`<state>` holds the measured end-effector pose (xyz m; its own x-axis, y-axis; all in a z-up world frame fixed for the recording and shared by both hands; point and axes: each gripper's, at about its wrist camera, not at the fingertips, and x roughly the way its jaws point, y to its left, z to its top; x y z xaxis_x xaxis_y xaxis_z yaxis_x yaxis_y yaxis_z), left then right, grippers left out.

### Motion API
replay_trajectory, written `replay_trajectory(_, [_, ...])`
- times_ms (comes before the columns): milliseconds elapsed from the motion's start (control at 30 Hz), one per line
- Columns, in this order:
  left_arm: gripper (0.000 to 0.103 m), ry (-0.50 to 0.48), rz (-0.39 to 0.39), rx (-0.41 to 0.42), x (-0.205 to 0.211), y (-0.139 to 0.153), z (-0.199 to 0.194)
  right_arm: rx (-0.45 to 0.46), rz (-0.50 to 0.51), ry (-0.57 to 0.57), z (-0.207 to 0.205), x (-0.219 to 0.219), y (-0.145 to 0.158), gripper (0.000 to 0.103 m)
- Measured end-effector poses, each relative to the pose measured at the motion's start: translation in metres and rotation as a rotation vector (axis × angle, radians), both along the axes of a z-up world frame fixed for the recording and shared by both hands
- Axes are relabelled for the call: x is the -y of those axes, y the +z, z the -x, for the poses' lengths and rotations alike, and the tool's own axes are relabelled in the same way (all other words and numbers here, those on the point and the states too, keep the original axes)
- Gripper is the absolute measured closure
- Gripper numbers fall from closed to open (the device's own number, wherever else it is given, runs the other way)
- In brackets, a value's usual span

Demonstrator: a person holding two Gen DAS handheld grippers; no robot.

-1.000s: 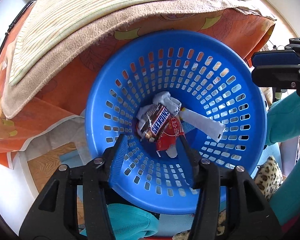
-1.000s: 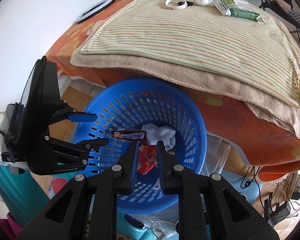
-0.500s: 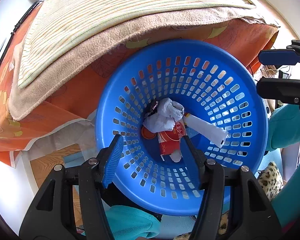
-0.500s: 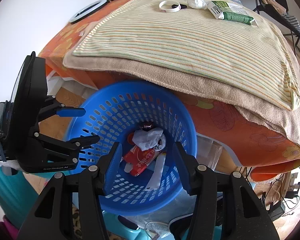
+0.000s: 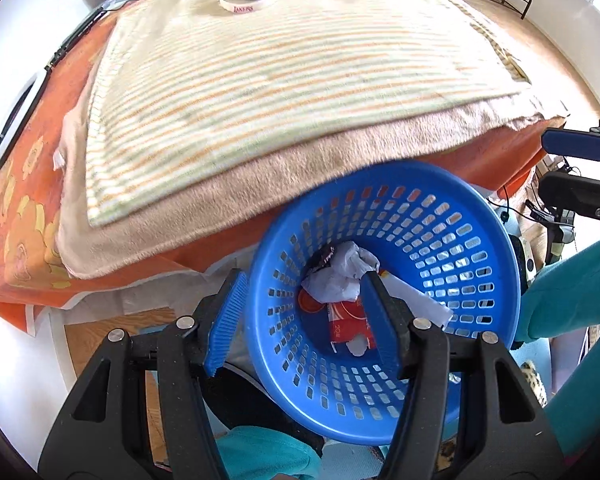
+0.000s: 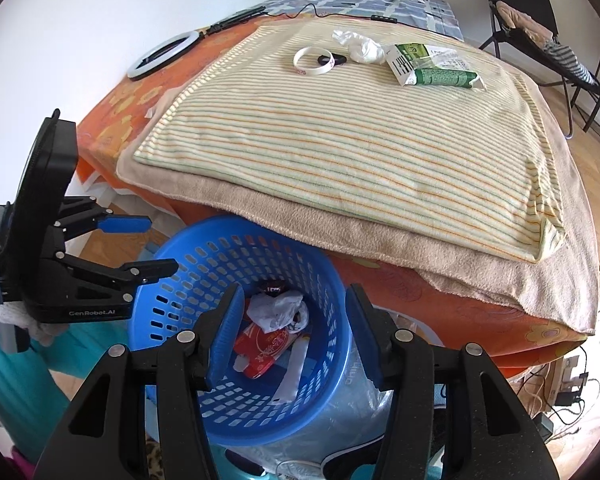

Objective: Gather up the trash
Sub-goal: 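Move both tools back over the bed toward the wristband and tissue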

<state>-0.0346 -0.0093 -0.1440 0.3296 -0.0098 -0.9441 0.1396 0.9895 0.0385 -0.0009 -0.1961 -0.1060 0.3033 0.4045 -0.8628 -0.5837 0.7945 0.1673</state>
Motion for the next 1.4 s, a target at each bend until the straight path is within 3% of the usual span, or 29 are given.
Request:
replay_trajectory(267, [0.042, 0.024, -0.004, 0.075, -0.016, 0.034, -0.037, 0.041, -0.026, -0.073, -0.033, 0.014, 0.019, 0.051])
replay_trajectory(433, [0.042, 0.028, -0.002, 0.102, -0.024, 0.045, -0.058, 0.063, -0.055, -0.121, -0.058, 0.022, 0.029, 0.038])
replay_trajectory(667, [0.042, 0.056, 0.027, 0.128, -0.037, 0.053, -0.097, 0.07, -0.079, -0.174, -0.102, 0.026, 0.043, 0.038])
replay_trajectory(800, [0.042, 0.067, 0.049, 0.148, -0.043, 0.059, -0.123, 0.105, -0.076, -0.155, -0.126, 0.018, 0.054, 0.038])
replay_trajectory(1233, [0.043, 0.109, 0.124, 0.199, -0.062, 0.063, -0.203, 0.059, -0.168, -0.054, -0.212, -0.034, 0.065, 0.038])
replay_trajectory(1400, [0.058, 0.122, 0.131, 0.18, -0.065, 0.052, -0.229, 0.043, -0.152, -0.026, -0.24, -0.058, 0.059, 0.038])
